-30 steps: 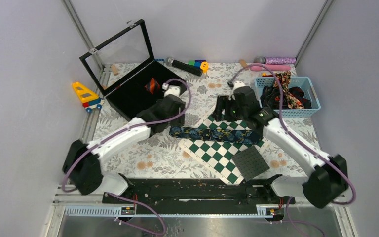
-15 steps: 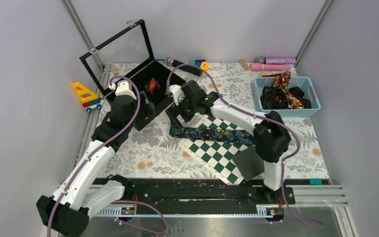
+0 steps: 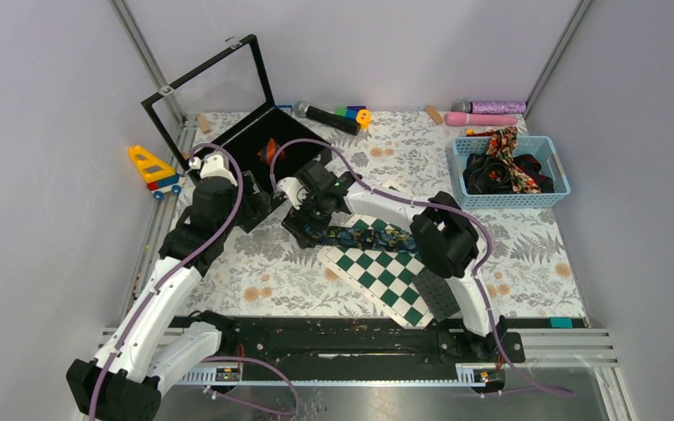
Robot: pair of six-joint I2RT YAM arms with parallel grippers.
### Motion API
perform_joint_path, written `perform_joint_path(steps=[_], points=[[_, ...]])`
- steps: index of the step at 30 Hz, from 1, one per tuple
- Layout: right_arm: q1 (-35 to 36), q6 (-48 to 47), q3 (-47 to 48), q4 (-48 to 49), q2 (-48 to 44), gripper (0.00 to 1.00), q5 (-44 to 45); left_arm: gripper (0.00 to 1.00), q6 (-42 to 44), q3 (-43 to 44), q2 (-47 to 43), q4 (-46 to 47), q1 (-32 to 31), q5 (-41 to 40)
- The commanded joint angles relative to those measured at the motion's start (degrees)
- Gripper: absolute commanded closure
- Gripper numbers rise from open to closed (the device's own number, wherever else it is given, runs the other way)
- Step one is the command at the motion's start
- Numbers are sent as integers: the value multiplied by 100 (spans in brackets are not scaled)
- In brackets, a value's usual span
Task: Roll the ties
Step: Roll the tie at the center of the board.
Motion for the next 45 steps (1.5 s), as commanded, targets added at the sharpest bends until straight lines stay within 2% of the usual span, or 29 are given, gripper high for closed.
perform_joint_path(steps=[1,11,27,32,35,39,45], points=[[151,-182,197,-157,182,1,364,27,-16,-34,-79,167,78,148],[183,-70,127,-129,182,8,849,27,-115,-110,55,256,125,331],[183,5,163,-133,333,51,951,27,-190,-215,165,326,191,500],[183,-1,181,-140,339,59,1005,28,-185,-248,147,310,215,503],[183,0,183,-139,345,54,1061,28,-199,-270,131,307,219,512],[183,-2,183,-130,264,36,1124,28,-212,-268,152,310,235,544],[179,-183,139,-125,64,14,1331,28,-221,-229,206,327,245,603]])
